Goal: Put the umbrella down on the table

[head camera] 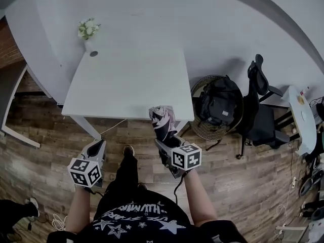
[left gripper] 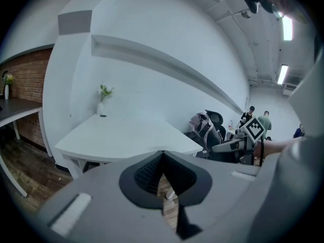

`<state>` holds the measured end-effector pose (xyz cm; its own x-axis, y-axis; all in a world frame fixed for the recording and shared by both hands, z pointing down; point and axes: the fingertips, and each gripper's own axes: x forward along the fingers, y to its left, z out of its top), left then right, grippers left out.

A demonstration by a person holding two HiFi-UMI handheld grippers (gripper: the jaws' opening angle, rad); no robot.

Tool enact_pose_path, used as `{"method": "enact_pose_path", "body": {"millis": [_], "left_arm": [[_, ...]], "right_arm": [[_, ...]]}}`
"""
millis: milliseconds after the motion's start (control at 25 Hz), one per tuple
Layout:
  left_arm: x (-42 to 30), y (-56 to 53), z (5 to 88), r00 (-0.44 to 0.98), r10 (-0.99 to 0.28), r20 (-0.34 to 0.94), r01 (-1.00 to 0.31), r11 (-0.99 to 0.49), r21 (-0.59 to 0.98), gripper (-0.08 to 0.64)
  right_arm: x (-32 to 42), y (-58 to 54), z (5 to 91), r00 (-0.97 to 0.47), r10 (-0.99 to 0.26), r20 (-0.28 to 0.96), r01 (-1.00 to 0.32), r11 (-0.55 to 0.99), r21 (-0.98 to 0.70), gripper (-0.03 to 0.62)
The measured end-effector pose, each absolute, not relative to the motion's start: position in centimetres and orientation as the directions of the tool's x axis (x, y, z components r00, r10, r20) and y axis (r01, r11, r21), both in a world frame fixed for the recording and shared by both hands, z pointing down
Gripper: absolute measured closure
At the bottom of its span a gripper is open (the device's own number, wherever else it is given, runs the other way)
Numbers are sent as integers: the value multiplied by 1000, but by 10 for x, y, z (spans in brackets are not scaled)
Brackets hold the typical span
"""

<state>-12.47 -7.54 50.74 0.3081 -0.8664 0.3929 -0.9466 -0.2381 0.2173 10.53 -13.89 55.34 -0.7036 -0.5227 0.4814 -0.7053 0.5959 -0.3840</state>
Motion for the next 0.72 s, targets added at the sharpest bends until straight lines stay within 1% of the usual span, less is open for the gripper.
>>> {"method": "enact_pose_path", "body": {"millis": [480,600,720], "left_arm": [[-121,-187,529,396,-829,395,-914,-314,259,557],[-123,-219,534,414,-819,396,-906,-330,265,555],[-131,-254,537,421,-815,397,-902,-331,278,557]], "right_arm": [[118,-218,563,-564,-568,599,-779,606,-160,353],[118,-246,565,-533,-572,623,-775,625,-89,353],[112,-275,569,-499,-557,664,-745,667,0,353]]}}
